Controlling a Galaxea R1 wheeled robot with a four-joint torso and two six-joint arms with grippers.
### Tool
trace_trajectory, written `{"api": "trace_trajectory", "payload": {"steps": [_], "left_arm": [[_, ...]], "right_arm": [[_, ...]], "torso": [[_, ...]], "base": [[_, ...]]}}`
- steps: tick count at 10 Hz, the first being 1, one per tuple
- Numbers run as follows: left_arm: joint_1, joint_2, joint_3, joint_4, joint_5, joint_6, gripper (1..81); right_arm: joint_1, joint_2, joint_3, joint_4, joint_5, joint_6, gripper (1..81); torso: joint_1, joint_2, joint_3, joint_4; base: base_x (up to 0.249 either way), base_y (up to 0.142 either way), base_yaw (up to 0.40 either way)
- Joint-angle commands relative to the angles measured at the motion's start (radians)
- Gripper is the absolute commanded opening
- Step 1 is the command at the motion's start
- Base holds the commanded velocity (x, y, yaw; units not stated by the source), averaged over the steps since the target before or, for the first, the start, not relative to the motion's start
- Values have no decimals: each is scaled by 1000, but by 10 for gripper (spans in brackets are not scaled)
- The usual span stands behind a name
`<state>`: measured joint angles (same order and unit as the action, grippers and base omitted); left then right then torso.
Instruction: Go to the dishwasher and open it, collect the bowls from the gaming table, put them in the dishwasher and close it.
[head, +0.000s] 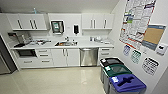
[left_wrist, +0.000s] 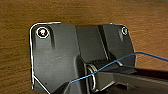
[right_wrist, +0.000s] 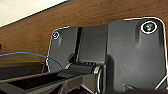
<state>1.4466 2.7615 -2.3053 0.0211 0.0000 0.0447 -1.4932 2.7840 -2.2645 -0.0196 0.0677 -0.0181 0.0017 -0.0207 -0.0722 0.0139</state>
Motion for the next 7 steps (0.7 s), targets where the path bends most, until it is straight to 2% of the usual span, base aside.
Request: {"api": "trace_trajectory", "payload": {"steps": [1,7], "left_arm": [[-50,-17,9,-12,54,-3,811],[-50,-19,9,-12,54,-3,811]], "right_arm": [[50,-15,20,1,-51,-3,811],[53,-15,24,1,-51,-3,811]], "torso": [[0,0,0,0],[0,0,0,0]], "base": [[162,0,0],[162,0,0]]}}
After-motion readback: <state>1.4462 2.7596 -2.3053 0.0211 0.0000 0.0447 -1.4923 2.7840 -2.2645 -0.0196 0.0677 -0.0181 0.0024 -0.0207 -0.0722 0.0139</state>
